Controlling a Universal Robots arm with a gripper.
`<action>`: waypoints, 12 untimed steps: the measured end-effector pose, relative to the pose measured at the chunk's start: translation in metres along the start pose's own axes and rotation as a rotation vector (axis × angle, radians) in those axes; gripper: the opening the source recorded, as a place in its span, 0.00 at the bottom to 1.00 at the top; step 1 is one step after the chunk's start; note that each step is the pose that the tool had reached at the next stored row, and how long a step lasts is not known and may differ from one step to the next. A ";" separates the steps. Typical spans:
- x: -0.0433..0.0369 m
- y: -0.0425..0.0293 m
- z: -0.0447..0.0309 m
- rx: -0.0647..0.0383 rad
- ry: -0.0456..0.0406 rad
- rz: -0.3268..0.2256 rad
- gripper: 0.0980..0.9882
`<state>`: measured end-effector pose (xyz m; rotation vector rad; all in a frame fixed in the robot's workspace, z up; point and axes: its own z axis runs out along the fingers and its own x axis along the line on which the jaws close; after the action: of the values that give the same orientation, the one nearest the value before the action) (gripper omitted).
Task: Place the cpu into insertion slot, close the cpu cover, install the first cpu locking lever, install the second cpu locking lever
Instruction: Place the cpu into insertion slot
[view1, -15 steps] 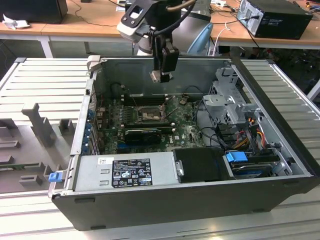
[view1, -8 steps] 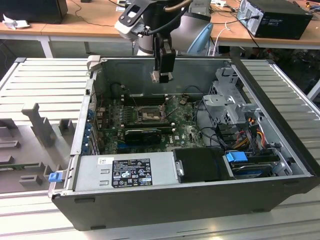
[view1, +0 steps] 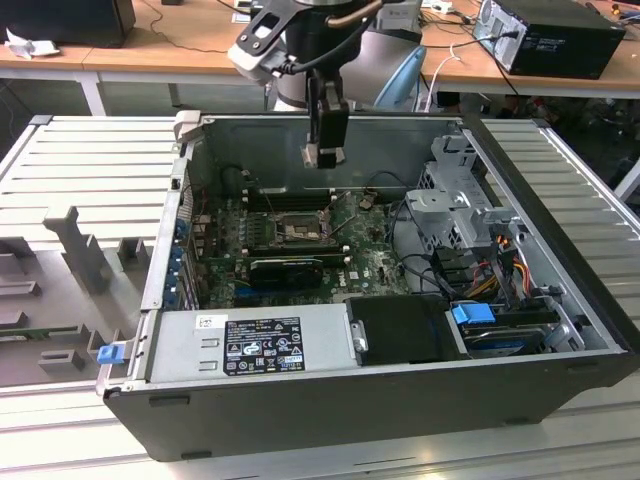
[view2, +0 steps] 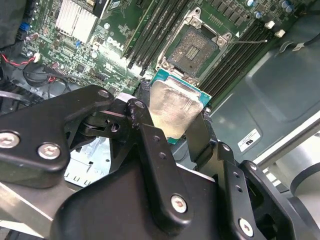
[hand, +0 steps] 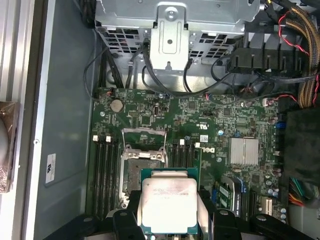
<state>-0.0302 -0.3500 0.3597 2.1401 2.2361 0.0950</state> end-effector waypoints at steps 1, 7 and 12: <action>0.0000 0.0000 0.0002 0.000 -0.0004 0.005 0.48; 0.0000 -0.0001 0.0018 0.000 -0.0028 0.037 0.48; 0.0000 -0.0003 0.0035 -0.001 -0.0044 0.059 0.48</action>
<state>-0.0302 -0.3500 0.3561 2.2037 2.1709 0.0930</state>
